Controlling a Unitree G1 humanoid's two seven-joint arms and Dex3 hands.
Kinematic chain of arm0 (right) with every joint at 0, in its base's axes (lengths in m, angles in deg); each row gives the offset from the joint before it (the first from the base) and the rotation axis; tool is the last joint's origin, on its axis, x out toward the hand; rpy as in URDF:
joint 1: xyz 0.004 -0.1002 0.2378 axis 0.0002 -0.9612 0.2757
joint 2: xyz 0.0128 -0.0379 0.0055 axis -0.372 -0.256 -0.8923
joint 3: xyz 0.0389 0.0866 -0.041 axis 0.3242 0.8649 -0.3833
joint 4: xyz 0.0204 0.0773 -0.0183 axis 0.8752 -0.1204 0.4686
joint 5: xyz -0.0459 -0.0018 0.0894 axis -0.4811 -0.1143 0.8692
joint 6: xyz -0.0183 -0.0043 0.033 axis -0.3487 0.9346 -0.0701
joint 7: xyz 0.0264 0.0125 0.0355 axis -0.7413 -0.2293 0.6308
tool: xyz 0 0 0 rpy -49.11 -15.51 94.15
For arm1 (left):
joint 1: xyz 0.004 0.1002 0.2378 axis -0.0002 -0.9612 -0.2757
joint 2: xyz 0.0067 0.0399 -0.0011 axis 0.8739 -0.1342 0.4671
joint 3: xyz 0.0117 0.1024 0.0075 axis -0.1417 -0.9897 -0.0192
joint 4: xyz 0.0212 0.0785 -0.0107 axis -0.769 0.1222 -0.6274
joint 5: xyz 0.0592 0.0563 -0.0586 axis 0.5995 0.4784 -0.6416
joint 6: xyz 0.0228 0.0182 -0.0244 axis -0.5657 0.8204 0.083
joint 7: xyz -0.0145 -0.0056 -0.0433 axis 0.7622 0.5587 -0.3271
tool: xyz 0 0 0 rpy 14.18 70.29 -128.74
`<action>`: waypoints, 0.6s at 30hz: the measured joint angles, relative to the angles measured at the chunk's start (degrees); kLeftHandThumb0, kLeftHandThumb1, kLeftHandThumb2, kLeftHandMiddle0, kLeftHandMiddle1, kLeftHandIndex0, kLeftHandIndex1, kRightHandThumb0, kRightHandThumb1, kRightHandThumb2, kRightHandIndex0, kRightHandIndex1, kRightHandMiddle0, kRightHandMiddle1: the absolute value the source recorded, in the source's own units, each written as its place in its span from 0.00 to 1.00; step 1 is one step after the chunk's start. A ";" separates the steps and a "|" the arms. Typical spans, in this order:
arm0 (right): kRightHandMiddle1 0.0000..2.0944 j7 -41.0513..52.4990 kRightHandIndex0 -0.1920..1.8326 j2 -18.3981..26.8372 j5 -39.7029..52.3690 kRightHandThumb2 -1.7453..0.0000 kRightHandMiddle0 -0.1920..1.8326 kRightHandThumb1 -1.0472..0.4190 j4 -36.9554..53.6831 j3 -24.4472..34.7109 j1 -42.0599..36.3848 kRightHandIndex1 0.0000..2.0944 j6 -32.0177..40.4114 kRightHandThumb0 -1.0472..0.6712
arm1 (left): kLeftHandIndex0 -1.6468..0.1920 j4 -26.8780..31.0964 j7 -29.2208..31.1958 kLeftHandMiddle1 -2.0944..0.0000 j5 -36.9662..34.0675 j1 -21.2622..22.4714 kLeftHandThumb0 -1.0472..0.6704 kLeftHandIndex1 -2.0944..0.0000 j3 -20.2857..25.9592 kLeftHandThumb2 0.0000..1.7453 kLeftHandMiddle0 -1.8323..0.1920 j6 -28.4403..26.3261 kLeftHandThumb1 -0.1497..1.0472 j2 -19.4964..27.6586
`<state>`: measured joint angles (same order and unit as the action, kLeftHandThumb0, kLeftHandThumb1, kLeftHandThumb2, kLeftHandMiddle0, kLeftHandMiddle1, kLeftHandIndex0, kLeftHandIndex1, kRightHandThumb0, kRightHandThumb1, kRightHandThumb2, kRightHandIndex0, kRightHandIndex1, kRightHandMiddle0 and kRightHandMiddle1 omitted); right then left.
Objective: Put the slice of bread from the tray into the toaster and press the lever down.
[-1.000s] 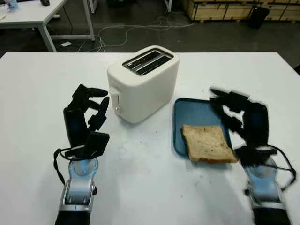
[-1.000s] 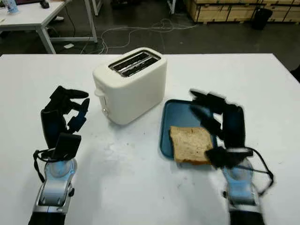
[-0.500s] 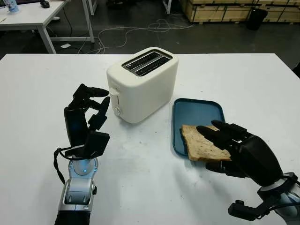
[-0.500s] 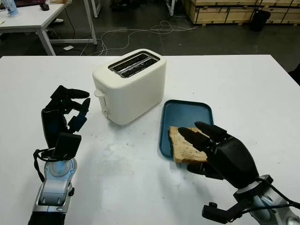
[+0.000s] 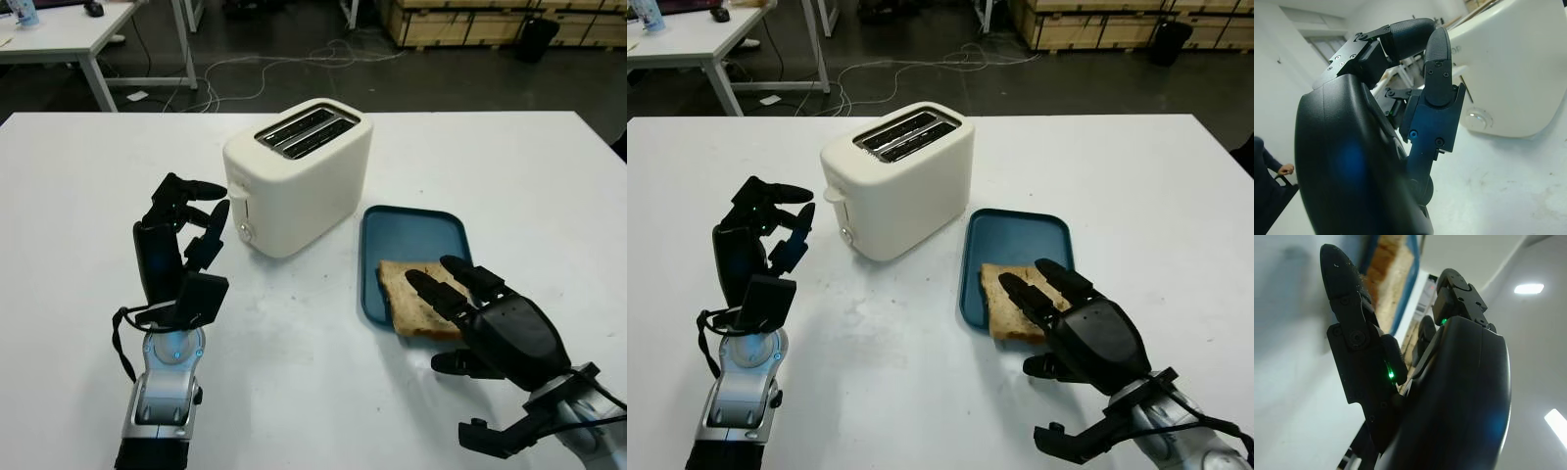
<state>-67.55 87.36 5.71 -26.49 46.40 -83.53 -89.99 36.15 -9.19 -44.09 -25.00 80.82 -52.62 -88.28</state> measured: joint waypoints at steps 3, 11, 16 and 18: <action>0.01 -2.11 0.22 0.65 -1.09 1.00 0.21 0.12 -1.23 -1.30 0.82 0.02 0.66 0.19 | 0.59 0.00 0.01 0.22 -0.12 0.01 0.35 0.40 0.00 0.21 0.59 0.05 0.89 0.01; 0.03 -6.41 0.29 1.95 -1.30 1.00 0.27 0.11 -5.57 -4.14 3.24 0.03 1.92 0.25 | 0.59 -0.01 -0.07 0.23 0.07 0.01 0.35 0.40 0.02 0.21 0.59 0.20 0.89 0.01; 0.04 -17.18 0.51 4.26 -4.06 0.94 0.43 0.09 -10.48 -7.48 5.34 0.07 1.01 0.33 | 0.59 -0.01 -0.07 0.22 0.07 0.01 0.35 0.40 0.02 0.21 0.59 0.21 0.89 -0.01; 0.03 -22.70 0.52 5.18 -5.72 0.91 0.52 0.09 -13.01 -9.07 6.28 0.30 0.32 0.35 | 0.59 -0.01 -0.07 0.22 0.07 0.01 0.36 0.40 0.03 0.21 0.59 0.29 0.89 -0.01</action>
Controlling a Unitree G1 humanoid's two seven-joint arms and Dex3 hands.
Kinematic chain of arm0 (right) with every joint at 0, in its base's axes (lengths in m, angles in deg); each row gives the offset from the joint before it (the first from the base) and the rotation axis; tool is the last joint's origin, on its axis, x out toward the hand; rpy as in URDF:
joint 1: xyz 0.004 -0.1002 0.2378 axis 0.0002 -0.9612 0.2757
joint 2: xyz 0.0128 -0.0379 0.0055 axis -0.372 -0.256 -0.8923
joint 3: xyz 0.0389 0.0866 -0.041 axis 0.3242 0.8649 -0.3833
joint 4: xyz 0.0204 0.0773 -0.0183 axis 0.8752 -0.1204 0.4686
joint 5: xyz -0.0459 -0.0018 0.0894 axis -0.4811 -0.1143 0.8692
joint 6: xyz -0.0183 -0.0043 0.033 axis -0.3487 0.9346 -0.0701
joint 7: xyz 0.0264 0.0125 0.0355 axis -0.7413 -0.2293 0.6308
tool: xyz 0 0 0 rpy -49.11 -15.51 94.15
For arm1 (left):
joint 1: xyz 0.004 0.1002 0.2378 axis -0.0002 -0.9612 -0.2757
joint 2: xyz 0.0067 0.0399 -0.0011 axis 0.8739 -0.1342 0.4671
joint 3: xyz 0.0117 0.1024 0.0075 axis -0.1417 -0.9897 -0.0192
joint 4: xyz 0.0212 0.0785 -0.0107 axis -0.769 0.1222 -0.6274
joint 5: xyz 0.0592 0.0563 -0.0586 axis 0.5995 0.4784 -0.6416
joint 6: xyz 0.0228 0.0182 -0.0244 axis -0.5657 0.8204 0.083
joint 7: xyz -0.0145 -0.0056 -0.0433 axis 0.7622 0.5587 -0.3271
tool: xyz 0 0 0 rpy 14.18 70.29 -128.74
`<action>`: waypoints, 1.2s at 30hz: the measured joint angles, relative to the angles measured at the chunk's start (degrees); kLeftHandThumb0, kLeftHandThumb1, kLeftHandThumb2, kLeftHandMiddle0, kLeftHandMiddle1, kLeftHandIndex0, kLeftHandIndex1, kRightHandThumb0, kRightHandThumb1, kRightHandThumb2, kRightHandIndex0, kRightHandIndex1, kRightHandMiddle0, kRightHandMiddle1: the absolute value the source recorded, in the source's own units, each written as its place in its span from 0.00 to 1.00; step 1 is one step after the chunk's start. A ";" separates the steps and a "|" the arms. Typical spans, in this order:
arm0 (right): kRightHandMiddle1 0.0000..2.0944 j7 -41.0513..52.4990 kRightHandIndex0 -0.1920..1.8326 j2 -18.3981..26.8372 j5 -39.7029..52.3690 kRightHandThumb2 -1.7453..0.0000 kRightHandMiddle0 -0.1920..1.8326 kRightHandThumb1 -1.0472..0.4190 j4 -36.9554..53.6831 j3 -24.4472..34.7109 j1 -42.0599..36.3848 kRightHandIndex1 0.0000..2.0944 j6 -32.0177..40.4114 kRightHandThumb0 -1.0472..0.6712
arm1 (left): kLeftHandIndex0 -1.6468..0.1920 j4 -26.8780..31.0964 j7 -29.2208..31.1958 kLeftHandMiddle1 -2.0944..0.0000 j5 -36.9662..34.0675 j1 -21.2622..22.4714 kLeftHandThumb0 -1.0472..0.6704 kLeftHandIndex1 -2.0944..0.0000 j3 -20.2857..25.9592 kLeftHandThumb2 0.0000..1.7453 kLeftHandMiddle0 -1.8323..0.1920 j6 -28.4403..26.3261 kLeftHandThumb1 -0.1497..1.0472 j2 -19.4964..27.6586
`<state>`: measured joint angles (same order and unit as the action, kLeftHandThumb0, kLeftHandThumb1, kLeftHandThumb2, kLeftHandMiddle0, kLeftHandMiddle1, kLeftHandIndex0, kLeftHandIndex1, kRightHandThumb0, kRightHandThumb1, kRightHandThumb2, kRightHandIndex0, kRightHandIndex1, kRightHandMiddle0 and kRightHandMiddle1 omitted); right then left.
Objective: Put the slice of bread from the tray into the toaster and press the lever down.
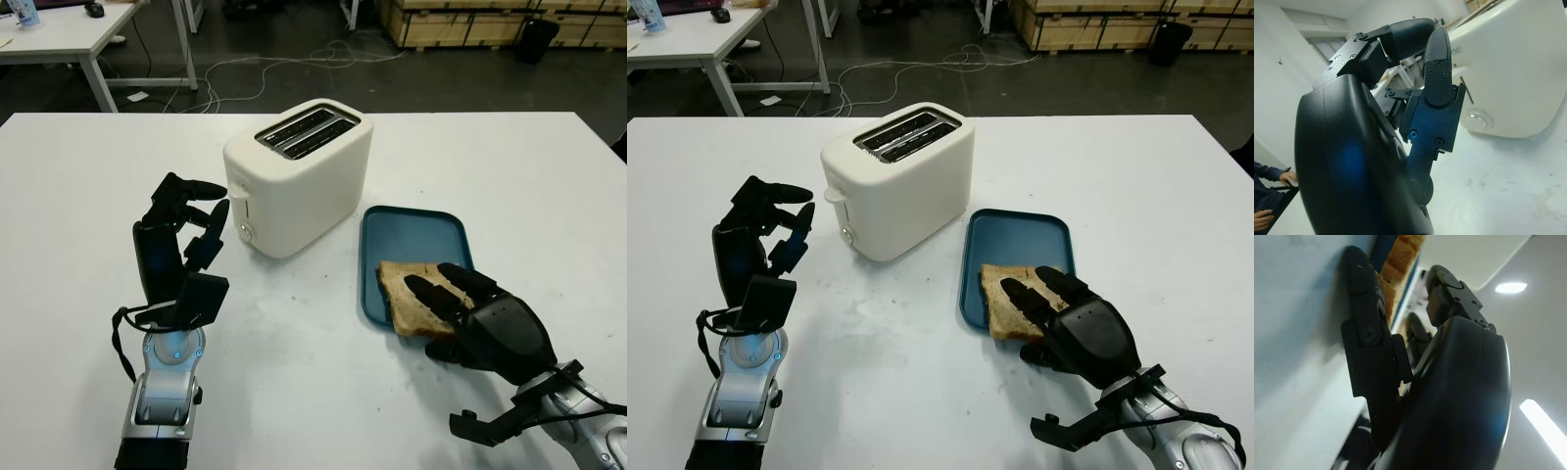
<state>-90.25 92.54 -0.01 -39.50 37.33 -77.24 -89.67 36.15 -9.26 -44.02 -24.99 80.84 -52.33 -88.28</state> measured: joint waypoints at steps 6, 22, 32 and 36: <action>0.61 -4.60 0.34 1.15 -0.67 0.87 0.38 0.09 -1.52 -2.57 0.99 0.83 -0.01 0.35 | 0.59 0.00 0.00 0.22 -0.02 0.00 0.35 0.40 0.00 0.21 0.59 0.31 0.89 0.00; 0.70 -7.46 0.37 3.43 -0.46 0.88 0.38 0.09 -0.31 -3.67 1.08 0.83 -0.74 0.40 | 0.59 0.00 -0.55 0.23 0.15 0.00 0.35 0.40 0.03 0.20 0.59 0.30 0.89 -0.11; 0.68 -11.06 0.42 5.06 8.42 0.92 0.40 0.09 -2.02 1.43 9.94 0.83 -9.29 0.42 | 0.59 0.00 -0.71 0.23 0.45 -0.02 0.33 0.40 -0.05 0.20 0.59 0.29 0.89 -0.13; 0.57 -10.12 0.44 5.37 10.42 0.93 0.47 0.09 -2.79 2.98 14.32 0.83 -10.80 0.42 | 0.59 0.00 -0.95 0.23 0.71 -0.02 0.34 0.39 -0.06 0.21 0.58 0.29 0.89 -0.15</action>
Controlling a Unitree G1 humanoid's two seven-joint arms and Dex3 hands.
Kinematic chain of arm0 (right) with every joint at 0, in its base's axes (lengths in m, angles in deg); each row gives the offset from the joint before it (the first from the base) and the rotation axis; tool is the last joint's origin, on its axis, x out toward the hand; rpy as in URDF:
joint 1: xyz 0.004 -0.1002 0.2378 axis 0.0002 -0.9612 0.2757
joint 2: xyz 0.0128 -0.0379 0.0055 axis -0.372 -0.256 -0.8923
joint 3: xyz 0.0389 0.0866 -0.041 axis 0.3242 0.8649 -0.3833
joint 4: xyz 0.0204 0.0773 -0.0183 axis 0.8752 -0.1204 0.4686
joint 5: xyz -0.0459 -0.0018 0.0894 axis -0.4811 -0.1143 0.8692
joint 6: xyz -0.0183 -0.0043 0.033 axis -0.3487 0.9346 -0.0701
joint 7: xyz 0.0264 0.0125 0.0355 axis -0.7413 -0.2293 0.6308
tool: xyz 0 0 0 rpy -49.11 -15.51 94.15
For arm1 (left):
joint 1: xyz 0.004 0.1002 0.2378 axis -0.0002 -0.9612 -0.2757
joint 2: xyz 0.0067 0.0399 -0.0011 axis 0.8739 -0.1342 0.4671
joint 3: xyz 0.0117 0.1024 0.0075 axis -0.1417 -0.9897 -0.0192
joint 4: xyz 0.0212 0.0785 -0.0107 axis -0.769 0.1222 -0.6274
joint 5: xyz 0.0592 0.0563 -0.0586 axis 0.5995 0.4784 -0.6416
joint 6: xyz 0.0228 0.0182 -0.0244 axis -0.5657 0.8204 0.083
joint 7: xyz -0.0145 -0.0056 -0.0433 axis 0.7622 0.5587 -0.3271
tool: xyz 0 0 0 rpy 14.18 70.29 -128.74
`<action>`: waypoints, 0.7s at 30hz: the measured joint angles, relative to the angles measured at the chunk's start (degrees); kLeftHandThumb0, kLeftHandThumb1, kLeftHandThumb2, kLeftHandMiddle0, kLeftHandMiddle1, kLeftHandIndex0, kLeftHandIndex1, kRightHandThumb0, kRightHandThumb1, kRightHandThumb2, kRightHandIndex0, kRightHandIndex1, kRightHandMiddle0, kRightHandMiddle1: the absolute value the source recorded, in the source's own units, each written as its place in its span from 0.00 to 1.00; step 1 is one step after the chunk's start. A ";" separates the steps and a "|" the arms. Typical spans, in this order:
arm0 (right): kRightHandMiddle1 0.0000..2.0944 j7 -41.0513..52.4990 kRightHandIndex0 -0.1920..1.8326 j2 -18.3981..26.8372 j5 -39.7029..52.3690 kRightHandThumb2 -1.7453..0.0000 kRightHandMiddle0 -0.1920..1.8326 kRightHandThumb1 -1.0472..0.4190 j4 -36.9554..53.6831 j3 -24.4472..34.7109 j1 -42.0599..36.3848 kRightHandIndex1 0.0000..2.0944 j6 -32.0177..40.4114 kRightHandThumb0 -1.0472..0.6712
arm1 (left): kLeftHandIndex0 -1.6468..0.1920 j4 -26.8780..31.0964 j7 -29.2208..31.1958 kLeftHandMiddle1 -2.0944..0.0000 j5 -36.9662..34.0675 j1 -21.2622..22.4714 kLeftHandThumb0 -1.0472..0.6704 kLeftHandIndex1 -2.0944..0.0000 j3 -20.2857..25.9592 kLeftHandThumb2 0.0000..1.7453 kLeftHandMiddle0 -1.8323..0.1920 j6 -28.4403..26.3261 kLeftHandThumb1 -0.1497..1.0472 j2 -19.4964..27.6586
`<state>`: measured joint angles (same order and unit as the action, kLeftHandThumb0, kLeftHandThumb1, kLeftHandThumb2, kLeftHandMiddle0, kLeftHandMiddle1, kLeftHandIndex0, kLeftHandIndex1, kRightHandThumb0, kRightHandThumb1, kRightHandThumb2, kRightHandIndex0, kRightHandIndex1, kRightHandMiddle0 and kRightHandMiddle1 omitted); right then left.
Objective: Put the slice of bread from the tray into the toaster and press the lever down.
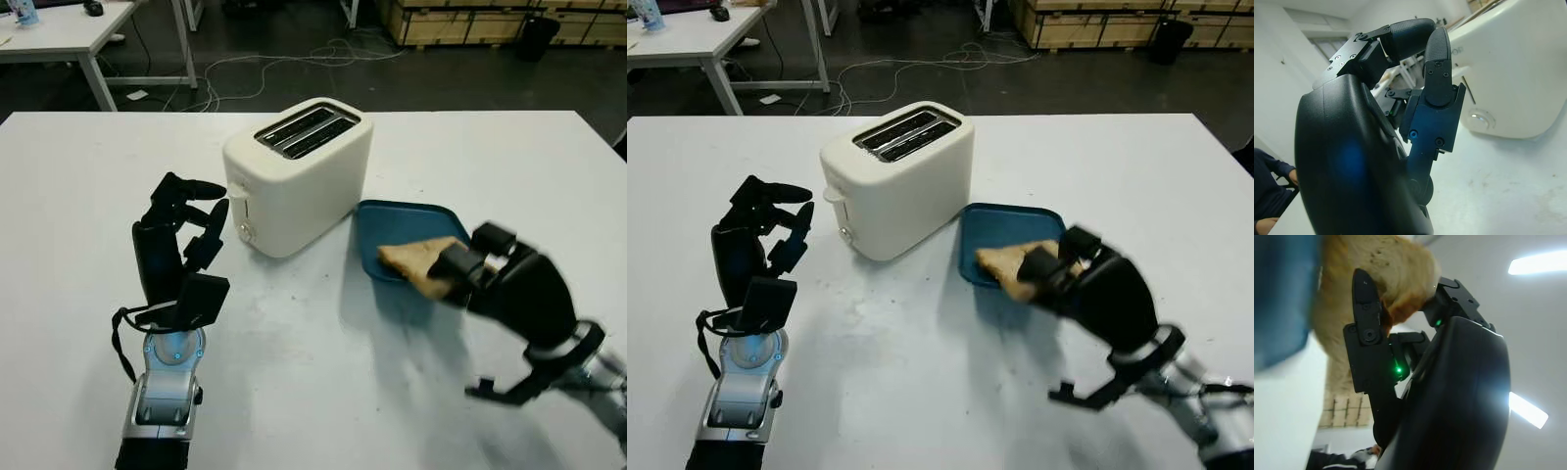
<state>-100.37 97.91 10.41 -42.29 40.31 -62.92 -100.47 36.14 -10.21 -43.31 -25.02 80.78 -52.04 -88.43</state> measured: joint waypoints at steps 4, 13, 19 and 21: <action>0.52 3.35 0.44 0.00 2.63 0.92 0.51 0.09 0.17 1.50 2.96 0.83 -0.03 0.41 | 0.59 0.00 0.01 0.23 -0.14 0.00 0.34 0.39 0.00 0.21 0.58 0.01 0.89 -0.01; 0.55 4.98 0.44 0.03 3.12 0.93 0.49 0.09 -3.32 1.94 9.18 0.83 -3.46 0.42 | 0.59 0.00 0.01 0.24 -0.54 -0.10 0.33 0.41 0.02 0.20 0.59 0.00 0.89 -0.57; 0.76 9.98 0.41 0.57 5.94 0.88 0.34 0.09 -10.02 0.65 16.23 0.83 -8.18 0.43 | 0.59 0.03 0.08 0.24 -0.58 -0.22 0.34 0.42 0.01 0.20 0.60 -0.04 0.89 -0.56; 0.77 16.39 0.43 1.06 10.94 0.90 0.34 0.09 -12.97 0.47 21.69 0.83 -9.20 0.46 | 0.59 0.03 0.06 0.24 -0.56 -0.25 0.34 0.42 0.00 0.20 0.59 -0.04 0.89 -0.56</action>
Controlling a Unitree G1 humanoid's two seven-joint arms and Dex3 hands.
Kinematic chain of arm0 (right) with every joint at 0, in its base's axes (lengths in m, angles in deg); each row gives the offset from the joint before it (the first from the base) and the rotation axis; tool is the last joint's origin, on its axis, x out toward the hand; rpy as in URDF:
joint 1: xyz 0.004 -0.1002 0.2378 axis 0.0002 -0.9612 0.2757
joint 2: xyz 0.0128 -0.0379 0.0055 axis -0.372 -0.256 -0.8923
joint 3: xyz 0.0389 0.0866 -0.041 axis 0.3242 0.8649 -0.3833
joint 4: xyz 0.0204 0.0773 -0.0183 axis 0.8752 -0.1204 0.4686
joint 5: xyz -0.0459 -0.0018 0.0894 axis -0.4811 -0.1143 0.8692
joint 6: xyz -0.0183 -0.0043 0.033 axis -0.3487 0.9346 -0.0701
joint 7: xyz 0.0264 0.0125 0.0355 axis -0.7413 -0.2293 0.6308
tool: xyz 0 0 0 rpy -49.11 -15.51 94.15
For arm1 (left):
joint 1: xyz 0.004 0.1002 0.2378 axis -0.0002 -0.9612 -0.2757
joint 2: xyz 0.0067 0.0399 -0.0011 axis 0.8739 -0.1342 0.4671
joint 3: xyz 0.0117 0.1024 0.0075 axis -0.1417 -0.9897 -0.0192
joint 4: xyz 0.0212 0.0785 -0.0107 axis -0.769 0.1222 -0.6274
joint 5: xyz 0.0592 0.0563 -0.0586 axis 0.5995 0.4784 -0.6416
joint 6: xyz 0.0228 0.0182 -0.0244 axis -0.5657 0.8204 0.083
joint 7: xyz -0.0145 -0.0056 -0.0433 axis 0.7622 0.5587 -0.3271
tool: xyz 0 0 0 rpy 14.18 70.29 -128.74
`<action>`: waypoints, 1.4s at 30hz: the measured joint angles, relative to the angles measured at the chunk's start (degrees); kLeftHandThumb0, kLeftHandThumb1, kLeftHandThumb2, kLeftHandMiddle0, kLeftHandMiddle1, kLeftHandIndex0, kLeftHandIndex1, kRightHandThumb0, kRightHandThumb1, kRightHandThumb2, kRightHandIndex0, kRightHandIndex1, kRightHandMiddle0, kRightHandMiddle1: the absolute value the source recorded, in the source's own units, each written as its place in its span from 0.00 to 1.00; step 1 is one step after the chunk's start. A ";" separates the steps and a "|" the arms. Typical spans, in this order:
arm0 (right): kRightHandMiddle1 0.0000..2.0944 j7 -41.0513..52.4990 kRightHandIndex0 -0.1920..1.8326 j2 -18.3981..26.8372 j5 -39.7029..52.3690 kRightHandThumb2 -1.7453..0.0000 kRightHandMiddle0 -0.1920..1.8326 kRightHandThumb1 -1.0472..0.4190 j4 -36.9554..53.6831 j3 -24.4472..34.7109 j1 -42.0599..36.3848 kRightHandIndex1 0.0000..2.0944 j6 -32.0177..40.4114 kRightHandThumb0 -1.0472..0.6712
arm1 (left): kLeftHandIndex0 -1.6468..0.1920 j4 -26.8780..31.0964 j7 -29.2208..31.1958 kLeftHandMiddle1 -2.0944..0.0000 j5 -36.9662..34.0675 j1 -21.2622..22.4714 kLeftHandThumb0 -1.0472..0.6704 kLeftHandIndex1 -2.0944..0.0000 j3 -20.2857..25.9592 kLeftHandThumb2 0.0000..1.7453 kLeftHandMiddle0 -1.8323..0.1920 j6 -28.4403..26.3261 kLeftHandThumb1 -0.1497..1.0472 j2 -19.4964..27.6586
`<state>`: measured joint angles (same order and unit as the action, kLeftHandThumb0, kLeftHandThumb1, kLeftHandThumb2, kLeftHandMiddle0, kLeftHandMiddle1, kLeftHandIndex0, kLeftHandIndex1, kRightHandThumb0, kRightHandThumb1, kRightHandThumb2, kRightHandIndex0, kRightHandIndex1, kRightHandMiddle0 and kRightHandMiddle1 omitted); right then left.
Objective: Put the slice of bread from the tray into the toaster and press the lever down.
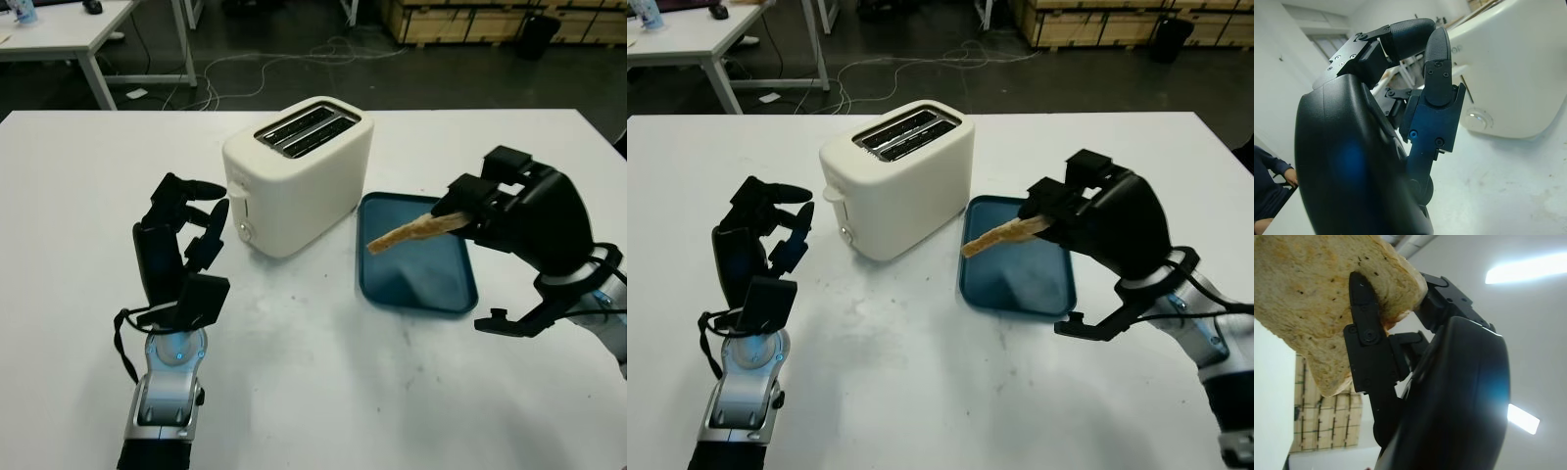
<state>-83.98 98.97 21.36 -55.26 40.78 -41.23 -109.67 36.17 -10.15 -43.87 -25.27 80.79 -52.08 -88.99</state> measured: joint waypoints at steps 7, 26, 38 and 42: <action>0.64 22.68 0.47 -0.28 13.61 0.95 0.44 0.09 -19.30 -2.87 24.93 0.79 -2.94 0.51 | 0.58 0.00 -0.10 0.24 0.37 -0.15 0.33 0.43 -0.07 0.19 0.59 -0.06 0.89 -0.14; 0.83 17.73 0.68 -18.25 0.17 0.88 0.57 0.09 -52.30 -19.86 68.34 0.83 4.09 0.35 | 0.59 -0.14 -0.05 0.24 0.37 0.18 0.33 0.43 -0.75 0.20 0.60 -0.10 0.89 -0.90; 0.83 12.20 0.66 -24.92 -4.10 0.92 0.54 0.09 -56.54 -27.00 68.93 0.83 6.51 0.32 | 0.59 -0.31 -0.64 0.23 0.85 0.11 0.32 0.42 -0.94 0.20 0.59 -0.17 0.89 -1.64; 0.83 11.56 0.66 -25.19 -4.98 0.91 0.55 0.09 -57.00 -29.08 67.74 0.83 6.78 0.32 | 0.59 -0.31 -0.65 0.23 0.85 0.04 0.32 0.42 -0.82 0.20 0.59 -0.16 0.89 -1.64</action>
<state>-72.42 73.79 16.38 -112.26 11.71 26.51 -102.89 35.87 -10.80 -43.02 -25.23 79.97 -52.24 -90.63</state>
